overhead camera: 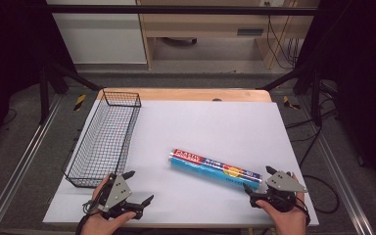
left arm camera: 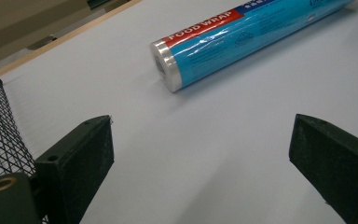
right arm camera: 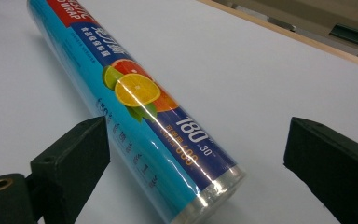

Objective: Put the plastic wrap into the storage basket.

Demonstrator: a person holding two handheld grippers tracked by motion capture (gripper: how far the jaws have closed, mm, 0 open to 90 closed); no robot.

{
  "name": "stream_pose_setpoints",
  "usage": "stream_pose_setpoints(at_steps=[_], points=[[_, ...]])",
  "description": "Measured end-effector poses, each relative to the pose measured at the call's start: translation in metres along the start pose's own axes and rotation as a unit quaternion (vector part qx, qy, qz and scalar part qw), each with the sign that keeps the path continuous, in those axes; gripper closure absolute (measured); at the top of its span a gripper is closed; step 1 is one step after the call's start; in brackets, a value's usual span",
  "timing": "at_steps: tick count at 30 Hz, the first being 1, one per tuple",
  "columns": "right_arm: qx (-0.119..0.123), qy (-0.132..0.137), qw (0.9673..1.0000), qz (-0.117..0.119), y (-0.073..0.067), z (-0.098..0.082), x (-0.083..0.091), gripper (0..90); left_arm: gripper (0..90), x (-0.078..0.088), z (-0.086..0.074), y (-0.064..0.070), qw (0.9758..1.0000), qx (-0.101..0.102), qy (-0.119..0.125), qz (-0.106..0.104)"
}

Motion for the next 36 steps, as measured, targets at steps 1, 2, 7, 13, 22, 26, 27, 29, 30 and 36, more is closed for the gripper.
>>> stream_pose_setpoints(at_steps=[1, 2, 7, 13, 22, 26, 27, 29, 30, 36], points=[[0.001, -0.001, 1.0, -0.002, 0.001, 0.0, 0.0, 6.8, 6.6, 0.001, 0.0, 0.0, 1.0, 0.0, 0.001, 0.0], [-0.002, -0.005, 1.0, -0.002, 0.001, 0.0, 0.0, 6.8, 6.6, 0.001, 0.001, 0.0, 1.0, 0.001, 0.002, -0.001], [0.017, -0.029, 0.9994, 0.008, 0.004, 0.012, -0.002, 6.5, 6.6, 0.001, -0.001, 0.001, 1.0, 0.001, -0.003, -0.009], [0.102, -0.072, 0.9915, 0.038, 0.001, 0.049, -0.001, 7.7, 6.6, 0.0, -0.001, 0.003, 0.9998, -0.007, -0.007, -0.014], [0.185, -0.121, 0.9723, 0.077, -0.003, 0.09, 0.003, 11.0, 6.6, -0.002, -0.002, 0.007, 0.9995, -0.02, -0.017, -0.019], [0.192, -0.135, 0.9684, 0.084, -0.001, 0.093, 0.002, 10.4, 6.6, -0.002, -0.001, 0.008, 0.9994, -0.022, -0.016, -0.02], [0.195, -0.144, 0.9656, 0.092, 0.0, 0.093, 0.0, 10.2, 6.6, -0.002, -0.001, 0.008, 0.9993, -0.025, -0.018, -0.02], [0.203, -0.154, 0.9614, 0.103, 0.0, 0.092, -0.003, 10.2, 6.6, -0.002, -0.001, 0.008, 0.9993, -0.025, -0.017, -0.02], [0.201, -0.158, 0.9609, 0.107, 0.0, 0.091, -0.004, 10.4, 6.6, -0.002, -0.001, 0.008, 0.9992, -0.028, -0.02, -0.02], [0.211, -0.192, 0.9485, 0.138, -0.004, 0.071, -0.025, 11.9, 6.7, -0.002, -0.002, 0.008, 0.999, -0.031, -0.023, -0.021]])
Point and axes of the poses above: each handheld gripper's, and its own axes: x roughly backward along the jaws, z roughly out of its top, y roughly to its right, the point moved 6 cm from there along -x, roughly forward along the jaws, and after that the axes turned 5 degrees about -z, right-handed, at the moved point
